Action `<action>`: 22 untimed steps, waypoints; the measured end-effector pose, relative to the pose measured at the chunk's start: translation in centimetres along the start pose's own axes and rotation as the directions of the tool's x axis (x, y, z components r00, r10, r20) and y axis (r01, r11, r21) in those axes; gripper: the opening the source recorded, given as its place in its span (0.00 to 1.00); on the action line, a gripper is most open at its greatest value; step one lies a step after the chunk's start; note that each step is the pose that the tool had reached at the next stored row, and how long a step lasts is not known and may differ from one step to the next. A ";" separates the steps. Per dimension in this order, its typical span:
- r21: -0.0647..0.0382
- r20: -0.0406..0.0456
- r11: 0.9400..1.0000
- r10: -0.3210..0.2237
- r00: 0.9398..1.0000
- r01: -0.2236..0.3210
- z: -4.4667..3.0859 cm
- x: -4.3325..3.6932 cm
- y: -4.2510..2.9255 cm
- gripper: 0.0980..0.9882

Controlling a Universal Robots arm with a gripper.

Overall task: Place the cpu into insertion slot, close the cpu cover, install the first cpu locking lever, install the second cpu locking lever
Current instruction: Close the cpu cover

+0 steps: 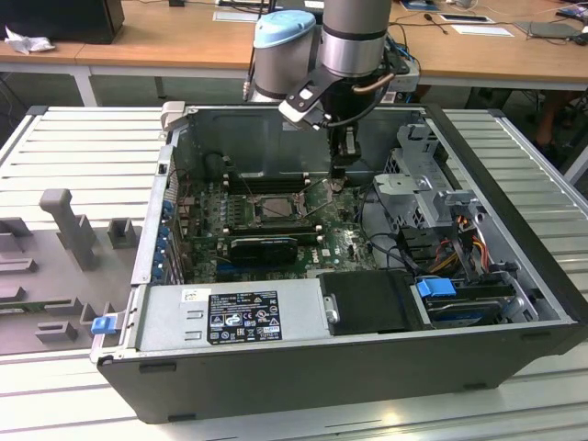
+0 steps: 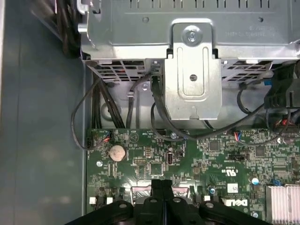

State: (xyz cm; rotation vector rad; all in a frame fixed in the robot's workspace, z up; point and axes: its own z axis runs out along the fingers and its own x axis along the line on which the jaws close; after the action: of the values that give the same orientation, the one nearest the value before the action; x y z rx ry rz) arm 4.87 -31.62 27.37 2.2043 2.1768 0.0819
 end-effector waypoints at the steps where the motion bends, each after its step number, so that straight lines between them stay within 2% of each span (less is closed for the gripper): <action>1: 0.000 0.000 1.000 0.000 1.000 0.000 0.01 0.00 0.11 0.01; 6: 0.001 0.000 1.000 0.000 1.000 0.000 0.14 0.01 0.66 0.01; 13: 0.008 0.000 1.000 0.000 1.000 0.000 2.19 0.00 1.52 0.01; 15: 0.016 0.000 1.000 -0.001 1.000 0.001 2.95 0.00 1.47 0.01; 16: 0.038 0.000 0.999 -0.001 1.000 0.001 3.02 -0.01 1.45 0.01; 17: 0.048 -0.001 0.999 -0.001 1.000 0.001 3.01 0.00 1.43 0.01; 22: 0.049 -0.001 0.999 -0.001 1.000 0.001 2.99 -0.01 1.06 0.01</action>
State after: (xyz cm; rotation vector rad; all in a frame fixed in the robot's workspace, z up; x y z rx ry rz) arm 6.13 -31.62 24.46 2.2290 2.2038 0.0298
